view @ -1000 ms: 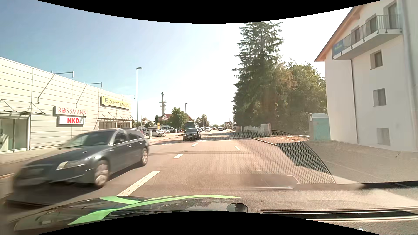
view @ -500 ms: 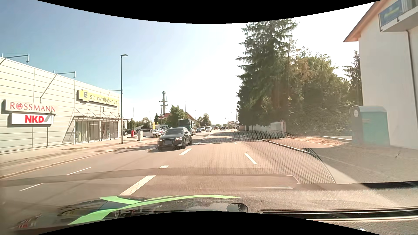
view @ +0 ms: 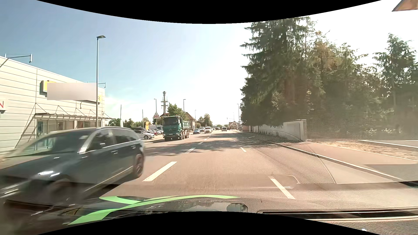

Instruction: Follow the waypoints while adhering to traffic rules and regulations

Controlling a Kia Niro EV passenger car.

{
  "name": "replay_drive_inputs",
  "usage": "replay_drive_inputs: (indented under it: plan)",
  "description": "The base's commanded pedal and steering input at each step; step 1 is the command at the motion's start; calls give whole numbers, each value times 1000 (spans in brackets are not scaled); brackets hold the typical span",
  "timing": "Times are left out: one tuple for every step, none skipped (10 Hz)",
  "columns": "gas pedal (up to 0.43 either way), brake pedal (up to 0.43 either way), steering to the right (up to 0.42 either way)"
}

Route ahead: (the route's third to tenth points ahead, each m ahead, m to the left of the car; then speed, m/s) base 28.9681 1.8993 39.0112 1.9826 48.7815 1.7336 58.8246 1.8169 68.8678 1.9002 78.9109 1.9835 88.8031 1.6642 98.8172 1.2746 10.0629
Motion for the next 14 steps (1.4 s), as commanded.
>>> replay_drive_inputs:
  plan:
    - [110, 0, -6]
    - [110, 0, -6]
    - [110, 0, -4]
    - [110, 0, -3]
    - [110, 0, -3]
    - [110, 0, -2]
    - [110, 0, -2]
    - [110, 0, -2]
    - [110, 0, -2]
    - [110, 0, -2]
    - [110, 0, -2]
    - [110, 0, -2]
    - [110, 0, -2]
    - [110, 0, -2]
